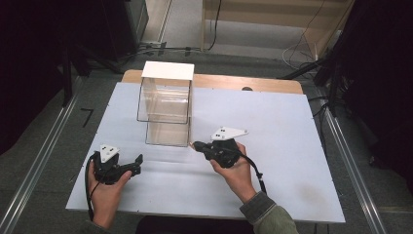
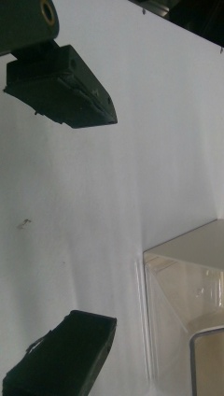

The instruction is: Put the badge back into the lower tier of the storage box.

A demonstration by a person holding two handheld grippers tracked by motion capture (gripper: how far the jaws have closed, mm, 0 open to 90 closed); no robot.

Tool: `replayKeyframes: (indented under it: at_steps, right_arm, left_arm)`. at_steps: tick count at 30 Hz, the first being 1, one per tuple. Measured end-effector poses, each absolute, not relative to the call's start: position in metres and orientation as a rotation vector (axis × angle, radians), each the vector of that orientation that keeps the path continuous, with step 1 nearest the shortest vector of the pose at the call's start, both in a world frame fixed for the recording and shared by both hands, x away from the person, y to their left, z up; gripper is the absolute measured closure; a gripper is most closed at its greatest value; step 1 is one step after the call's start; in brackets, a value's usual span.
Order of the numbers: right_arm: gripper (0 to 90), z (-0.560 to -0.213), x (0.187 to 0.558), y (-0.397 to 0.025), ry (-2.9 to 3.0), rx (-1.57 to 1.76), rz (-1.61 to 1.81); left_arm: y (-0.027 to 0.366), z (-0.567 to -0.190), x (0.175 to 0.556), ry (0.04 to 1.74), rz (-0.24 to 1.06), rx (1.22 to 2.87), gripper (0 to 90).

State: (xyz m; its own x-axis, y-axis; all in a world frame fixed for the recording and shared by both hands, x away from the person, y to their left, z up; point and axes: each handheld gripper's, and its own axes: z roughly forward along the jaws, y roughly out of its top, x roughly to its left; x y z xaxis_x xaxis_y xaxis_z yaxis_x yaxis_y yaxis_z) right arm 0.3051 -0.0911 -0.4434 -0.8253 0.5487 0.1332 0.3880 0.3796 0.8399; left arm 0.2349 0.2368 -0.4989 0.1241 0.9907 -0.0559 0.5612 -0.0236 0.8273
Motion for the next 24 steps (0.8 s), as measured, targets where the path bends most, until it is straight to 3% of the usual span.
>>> replayKeyframes:
  at_steps: [24]
  right_arm:
    - [86.6,-0.439,0.316,-0.069,2.468,0.837,1.436]
  left_arm:
    - [0.237,-0.499,0.235,1.525,0.742,1.671,4.8]
